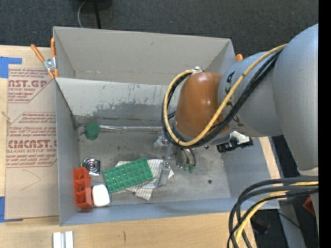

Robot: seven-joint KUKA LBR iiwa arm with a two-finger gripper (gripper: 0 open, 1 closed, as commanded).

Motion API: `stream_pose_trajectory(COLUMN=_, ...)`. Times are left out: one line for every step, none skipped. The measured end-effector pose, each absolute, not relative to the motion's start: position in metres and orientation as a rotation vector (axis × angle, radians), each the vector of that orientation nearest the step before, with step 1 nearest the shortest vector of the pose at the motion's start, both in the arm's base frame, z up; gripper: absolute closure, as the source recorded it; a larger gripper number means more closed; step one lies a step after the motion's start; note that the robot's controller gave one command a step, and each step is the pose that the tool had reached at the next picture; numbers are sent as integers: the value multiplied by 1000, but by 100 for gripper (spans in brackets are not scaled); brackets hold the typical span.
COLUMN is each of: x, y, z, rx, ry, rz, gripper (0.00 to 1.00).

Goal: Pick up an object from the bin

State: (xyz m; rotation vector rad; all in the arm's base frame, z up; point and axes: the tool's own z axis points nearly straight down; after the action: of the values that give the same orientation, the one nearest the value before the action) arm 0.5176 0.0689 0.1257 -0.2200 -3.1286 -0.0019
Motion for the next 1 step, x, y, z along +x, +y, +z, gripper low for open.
stream_pose_trajectory(x=530, y=74, z=110, rx=-435, ry=-3115, rz=-3, gripper=0)
